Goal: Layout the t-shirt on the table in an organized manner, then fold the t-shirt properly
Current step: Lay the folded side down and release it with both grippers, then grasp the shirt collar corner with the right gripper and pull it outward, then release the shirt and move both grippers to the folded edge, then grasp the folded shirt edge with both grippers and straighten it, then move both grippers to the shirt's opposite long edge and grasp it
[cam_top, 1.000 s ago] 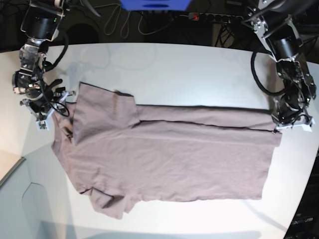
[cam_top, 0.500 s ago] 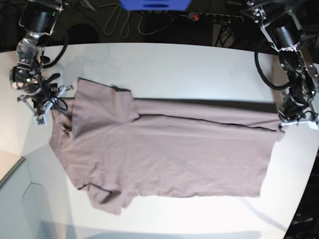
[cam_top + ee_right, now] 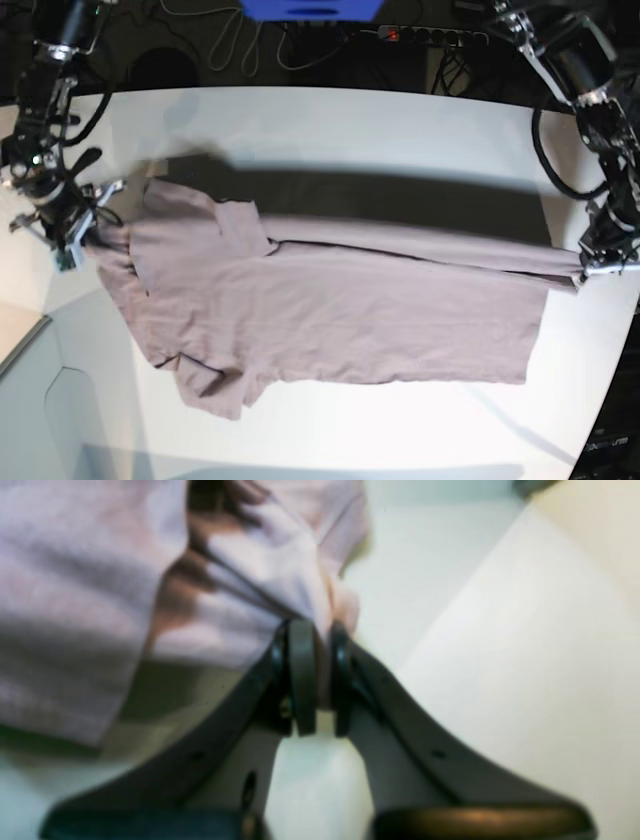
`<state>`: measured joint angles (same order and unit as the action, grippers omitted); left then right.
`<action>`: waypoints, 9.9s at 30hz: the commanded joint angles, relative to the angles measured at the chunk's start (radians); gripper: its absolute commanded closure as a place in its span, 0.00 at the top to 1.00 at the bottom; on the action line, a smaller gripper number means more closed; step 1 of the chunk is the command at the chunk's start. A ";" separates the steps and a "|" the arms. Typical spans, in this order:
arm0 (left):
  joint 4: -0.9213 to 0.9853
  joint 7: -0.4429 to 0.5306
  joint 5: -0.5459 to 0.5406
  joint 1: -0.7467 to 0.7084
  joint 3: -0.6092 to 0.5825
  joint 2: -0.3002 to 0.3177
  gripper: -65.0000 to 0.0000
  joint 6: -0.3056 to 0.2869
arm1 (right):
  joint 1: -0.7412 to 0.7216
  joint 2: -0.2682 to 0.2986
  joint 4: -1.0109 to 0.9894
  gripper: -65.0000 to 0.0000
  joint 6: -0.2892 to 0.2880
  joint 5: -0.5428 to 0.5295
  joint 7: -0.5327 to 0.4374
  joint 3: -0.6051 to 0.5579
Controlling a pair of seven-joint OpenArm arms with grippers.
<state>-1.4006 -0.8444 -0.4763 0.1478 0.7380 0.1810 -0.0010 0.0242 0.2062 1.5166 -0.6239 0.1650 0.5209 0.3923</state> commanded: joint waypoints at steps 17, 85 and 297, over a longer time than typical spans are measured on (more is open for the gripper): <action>0.191 0.055 -0.014 0.048 0.004 0.076 0.00 -0.003 | -0.162 0.069 -0.116 0.00 -0.074 0.005 0.195 -0.076; 0.157 0.049 -0.015 -0.213 0.111 0.012 0.00 -0.006 | 0.475 -0.357 0.178 0.51 -0.074 0.001 -0.064 0.006; 0.976 0.729 -0.005 0.388 -0.737 0.231 0.81 -0.004 | -0.504 0.000 -1.031 0.10 0.003 0.146 -0.497 0.070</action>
<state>-0.4118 -0.1371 -0.4801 0.5102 -0.0013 0.3958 -0.0040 -0.4648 0.1993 0.4824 -0.6289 0.2996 0.0025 0.4637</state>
